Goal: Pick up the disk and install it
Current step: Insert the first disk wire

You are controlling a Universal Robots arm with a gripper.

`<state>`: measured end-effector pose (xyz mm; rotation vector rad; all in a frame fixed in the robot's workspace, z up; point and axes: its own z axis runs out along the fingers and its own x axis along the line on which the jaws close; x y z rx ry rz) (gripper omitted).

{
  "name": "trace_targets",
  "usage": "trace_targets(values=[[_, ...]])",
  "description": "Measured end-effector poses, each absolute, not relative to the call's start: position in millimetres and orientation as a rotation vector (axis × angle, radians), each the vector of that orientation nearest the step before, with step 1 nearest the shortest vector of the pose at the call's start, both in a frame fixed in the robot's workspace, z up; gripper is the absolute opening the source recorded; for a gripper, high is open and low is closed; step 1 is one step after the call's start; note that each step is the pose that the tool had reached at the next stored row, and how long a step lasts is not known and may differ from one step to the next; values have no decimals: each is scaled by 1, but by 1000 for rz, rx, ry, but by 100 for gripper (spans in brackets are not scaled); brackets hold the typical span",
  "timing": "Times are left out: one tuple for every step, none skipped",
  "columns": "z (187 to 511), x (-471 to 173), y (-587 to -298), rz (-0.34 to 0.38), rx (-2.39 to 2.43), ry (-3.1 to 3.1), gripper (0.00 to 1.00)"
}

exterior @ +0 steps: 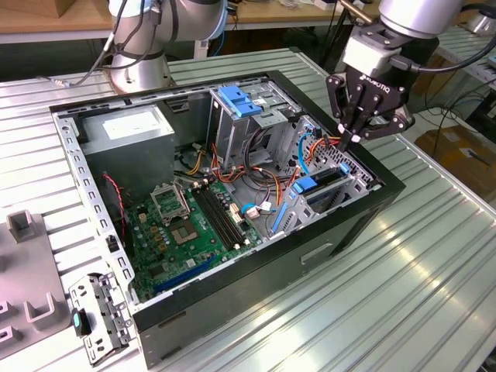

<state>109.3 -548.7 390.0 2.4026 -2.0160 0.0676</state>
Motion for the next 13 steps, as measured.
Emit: trace_targets(values=[[390,111,-548,68,2414,-2002,11],[390,111,-548,68,2442,-1969,11],[390,111,-548,68,2476,-1928,11],[390,111,-548,68,2498,-1900,11],[389,115,-548,71,2508,-1882,11],[389,119,-548,72,2510,-1878,11],[389,123,-548,73,2510,-1877,11],[388,127,-548,74,2510,-1876,11],[388,131,-547,74,2510,-1876,11],[388,135,-546,74,2510,-1875,11],[388,140,-545,74,2511,-1875,11],[388,145,-542,78,2508,-1873,11],[388,148,-541,80,2507,-1872,11]])
